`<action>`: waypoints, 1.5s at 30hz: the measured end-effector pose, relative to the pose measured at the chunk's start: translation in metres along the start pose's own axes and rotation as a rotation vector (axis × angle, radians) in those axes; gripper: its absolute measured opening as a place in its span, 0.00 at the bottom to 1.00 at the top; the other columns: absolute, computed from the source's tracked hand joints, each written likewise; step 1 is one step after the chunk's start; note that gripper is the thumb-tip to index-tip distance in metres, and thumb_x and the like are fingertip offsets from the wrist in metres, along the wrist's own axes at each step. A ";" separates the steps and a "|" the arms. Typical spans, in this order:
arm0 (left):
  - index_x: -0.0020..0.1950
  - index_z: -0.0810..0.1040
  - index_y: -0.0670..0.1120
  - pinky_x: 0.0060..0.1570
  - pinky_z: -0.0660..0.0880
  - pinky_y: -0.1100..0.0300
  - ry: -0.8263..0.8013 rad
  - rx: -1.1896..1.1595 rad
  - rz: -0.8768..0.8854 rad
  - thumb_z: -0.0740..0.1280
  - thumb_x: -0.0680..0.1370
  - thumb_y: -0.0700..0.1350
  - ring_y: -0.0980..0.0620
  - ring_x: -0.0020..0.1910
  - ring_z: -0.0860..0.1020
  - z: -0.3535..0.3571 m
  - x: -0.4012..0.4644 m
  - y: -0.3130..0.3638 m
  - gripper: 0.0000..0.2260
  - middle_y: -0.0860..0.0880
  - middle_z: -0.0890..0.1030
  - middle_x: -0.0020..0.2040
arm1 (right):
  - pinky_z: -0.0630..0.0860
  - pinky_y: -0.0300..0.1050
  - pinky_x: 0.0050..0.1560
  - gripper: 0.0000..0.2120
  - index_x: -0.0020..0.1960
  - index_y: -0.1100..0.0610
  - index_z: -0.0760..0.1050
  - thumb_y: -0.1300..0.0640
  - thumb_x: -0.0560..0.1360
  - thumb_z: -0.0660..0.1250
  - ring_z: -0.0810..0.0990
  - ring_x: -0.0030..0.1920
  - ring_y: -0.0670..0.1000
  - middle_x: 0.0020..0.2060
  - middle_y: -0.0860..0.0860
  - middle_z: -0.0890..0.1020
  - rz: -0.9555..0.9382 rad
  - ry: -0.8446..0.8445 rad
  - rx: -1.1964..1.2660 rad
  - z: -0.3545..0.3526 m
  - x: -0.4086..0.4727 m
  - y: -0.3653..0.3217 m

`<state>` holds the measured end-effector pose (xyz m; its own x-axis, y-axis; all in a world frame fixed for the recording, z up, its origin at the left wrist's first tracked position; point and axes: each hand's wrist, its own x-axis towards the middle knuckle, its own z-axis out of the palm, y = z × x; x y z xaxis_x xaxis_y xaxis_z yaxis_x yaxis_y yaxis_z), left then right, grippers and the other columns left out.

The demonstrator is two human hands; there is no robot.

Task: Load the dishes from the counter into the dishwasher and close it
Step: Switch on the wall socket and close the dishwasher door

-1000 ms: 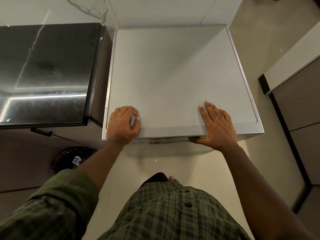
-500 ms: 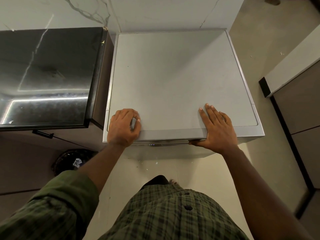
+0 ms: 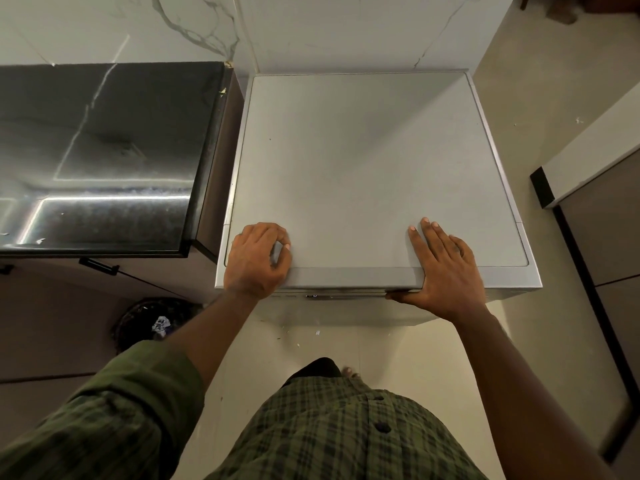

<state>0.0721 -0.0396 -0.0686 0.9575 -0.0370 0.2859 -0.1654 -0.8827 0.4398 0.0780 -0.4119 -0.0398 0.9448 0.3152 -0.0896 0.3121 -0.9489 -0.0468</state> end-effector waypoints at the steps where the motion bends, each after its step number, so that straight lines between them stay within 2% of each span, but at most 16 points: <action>1: 0.57 0.79 0.49 0.56 0.75 0.52 0.003 -0.001 0.001 0.68 0.79 0.49 0.50 0.55 0.76 0.000 0.000 0.000 0.09 0.52 0.80 0.57 | 0.53 0.61 0.81 0.62 0.85 0.52 0.45 0.14 0.65 0.56 0.48 0.84 0.55 0.84 0.53 0.47 0.001 0.000 0.000 0.000 0.000 0.000; 45: 0.57 0.80 0.48 0.57 0.73 0.55 0.015 -0.001 0.005 0.68 0.78 0.48 0.50 0.55 0.75 -0.002 -0.001 0.002 0.09 0.51 0.80 0.57 | 0.52 0.59 0.81 0.62 0.85 0.51 0.46 0.15 0.65 0.57 0.49 0.83 0.55 0.84 0.53 0.49 0.007 0.015 0.013 0.001 -0.001 0.000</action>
<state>0.0705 -0.0408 -0.0660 0.9530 -0.0346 0.3010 -0.1708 -0.8819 0.4394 0.0770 -0.4124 -0.0402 0.9483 0.3086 -0.0746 0.3046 -0.9506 -0.0594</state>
